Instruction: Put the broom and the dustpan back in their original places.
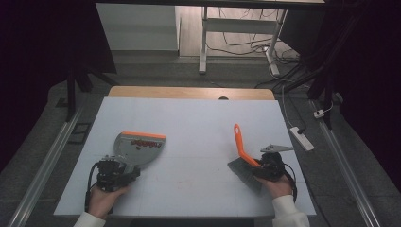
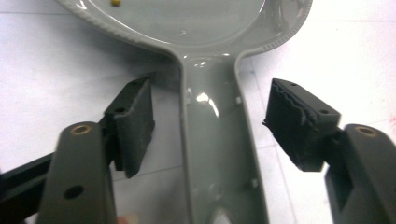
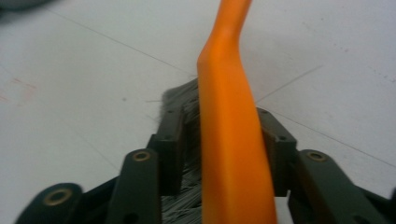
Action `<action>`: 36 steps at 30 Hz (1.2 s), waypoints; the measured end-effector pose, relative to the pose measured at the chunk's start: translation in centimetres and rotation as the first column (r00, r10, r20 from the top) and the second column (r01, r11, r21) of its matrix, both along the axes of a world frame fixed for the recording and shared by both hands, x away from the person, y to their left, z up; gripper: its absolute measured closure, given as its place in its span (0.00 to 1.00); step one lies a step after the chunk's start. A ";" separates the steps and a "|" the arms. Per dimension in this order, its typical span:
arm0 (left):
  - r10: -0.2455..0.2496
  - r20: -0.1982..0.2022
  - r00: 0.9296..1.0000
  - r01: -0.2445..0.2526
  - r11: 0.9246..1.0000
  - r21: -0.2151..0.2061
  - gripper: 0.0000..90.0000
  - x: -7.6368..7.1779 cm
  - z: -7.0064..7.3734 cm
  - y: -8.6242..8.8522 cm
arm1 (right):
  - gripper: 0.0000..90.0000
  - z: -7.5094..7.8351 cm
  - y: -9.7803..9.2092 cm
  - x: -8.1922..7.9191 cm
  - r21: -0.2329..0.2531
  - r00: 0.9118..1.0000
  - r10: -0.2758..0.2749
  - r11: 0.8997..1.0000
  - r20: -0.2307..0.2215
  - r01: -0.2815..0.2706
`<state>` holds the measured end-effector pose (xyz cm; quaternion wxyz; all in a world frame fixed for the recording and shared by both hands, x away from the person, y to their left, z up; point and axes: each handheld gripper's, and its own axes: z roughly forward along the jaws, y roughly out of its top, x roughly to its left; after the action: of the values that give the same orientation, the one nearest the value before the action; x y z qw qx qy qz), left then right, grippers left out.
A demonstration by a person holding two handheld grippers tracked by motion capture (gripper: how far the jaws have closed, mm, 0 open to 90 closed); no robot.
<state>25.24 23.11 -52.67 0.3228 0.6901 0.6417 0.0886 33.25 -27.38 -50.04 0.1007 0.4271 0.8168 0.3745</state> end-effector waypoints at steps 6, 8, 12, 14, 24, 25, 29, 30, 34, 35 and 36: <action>-0.030 0.042 0.999 0.028 0.999 0.043 0.30 -0.7 0.8 1.0 | 0.52 -0.5 -0.5 0.7 -0.030 1.000 -0.020 0.999 -0.004 0.020; -0.049 0.048 0.998 0.045 0.996 0.072 0.30 -0.8 1.0 1.2 | 0.50 -0.7 -0.5 0.8 -0.038 1.000 -0.028 0.999 -0.003 0.028; -0.082 0.082 0.993 0.075 0.993 0.087 0.30 -0.9 1.4 1.5 | 0.47 -0.7 -0.3 0.7 -0.077 0.999 -0.041 0.996 0.032 0.043; -0.105 0.102 0.989 0.095 0.990 0.100 0.30 -1.0 1.7 1.6 | 0.46 -0.5 -0.4 0.6 -0.079 0.997 -0.047 0.996 0.054 0.051; -0.230 0.196 0.953 0.217 0.973 0.083 0.30 -0.5 2.7 0.3 | 0.46 0.8 -0.1 -1.1 -0.052 0.983 0.051 0.998 0.174 -0.043; -0.245 0.205 0.948 0.233 0.969 0.079 0.30 -0.4 2.7 0.1 | 0.46 0.9 -0.1 -1.2 -0.048 0.983 0.060 0.998 0.176 -0.052; -0.303 0.220 0.927 0.295 0.953 0.068 0.31 0.2 2.8 -0.4 | 0.47 1.1 0.1 -1.7 -0.041 0.977 0.111 0.994 0.183 -0.105; -0.312 0.221 0.924 0.304 0.950 0.070 0.31 0.2 2.8 -0.5 | 0.47 1.1 0.3 -1.8 -0.045 0.975 0.122 0.992 0.187 -0.115; -0.353 0.220 0.909 0.344 0.936 0.080 0.31 0.6 2.7 -1.2 | 0.47 1.1 0.7 -2.2 -0.060 0.964 0.175 0.984 0.198 -0.167; -0.361 0.223 0.906 0.351 0.933 0.084 0.31 0.7 2.7 -1.4 | 0.47 1.0 0.9 -2.3 -0.061 0.962 0.185 0.982 0.201 -0.177; -0.367 0.225 0.902 0.357 0.930 0.085 0.31 0.7 2.7 -1.6 | 0.47 1.0 1.0 -2.4 -0.068 0.958 0.196 0.980 0.209 -0.186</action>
<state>25.98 21.53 -49.93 0.3935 0.7882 0.4571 0.1222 30.86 -26.36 -49.04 0.1616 0.3007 0.8474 0.4066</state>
